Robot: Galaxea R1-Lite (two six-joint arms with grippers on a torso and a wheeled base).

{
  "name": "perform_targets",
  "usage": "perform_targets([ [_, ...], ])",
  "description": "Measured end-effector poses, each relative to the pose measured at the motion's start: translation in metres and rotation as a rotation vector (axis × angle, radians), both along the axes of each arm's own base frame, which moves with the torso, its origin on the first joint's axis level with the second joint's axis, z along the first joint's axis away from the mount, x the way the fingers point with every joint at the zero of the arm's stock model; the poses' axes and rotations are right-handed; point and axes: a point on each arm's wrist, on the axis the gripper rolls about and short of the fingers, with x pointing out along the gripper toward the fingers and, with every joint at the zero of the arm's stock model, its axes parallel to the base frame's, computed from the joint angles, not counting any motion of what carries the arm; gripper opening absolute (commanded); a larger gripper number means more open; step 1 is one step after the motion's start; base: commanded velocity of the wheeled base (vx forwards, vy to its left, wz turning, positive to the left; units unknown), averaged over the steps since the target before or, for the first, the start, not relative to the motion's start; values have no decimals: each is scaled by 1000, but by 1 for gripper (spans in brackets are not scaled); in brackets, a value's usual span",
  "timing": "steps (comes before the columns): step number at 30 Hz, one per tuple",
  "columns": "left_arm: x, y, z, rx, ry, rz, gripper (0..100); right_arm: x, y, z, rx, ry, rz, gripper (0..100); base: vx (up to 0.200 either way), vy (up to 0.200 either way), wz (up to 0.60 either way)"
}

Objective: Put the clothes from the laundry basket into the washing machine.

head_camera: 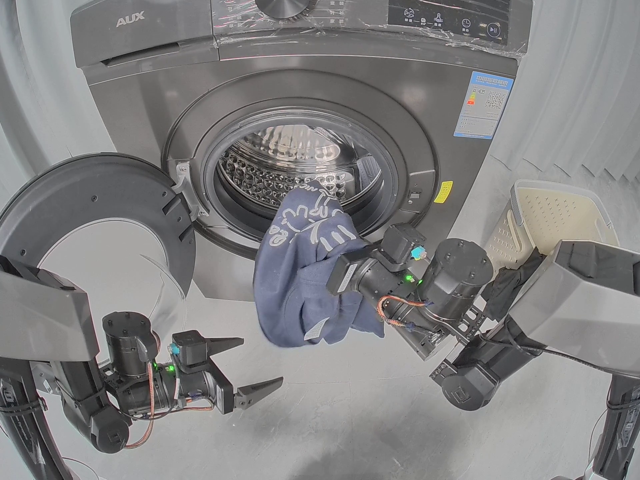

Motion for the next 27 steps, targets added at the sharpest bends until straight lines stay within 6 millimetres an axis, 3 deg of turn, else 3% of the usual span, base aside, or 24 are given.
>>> perform_targets([
  [10, -18, 5, -11, 55, 45, -79, 100, 0, -2, 4, 7, -7, -5, 0, 0, 0, 0],
  [14, -1, 0, -2, 28, -26, -45, 100, -3, -1, 4, 4, -3, 4, 0, 0, 0, 0],
  [21, 36, -24, 40, -96, -225, 23, 100, -13, -2, 3, -7, 13, 20, 0, 0, 0, 0],
  [27, 52, -49, 58, -166, -305, 23, 100, -21, -2, 8, -2, 12, 35, 0, 0, 0, 0],
])
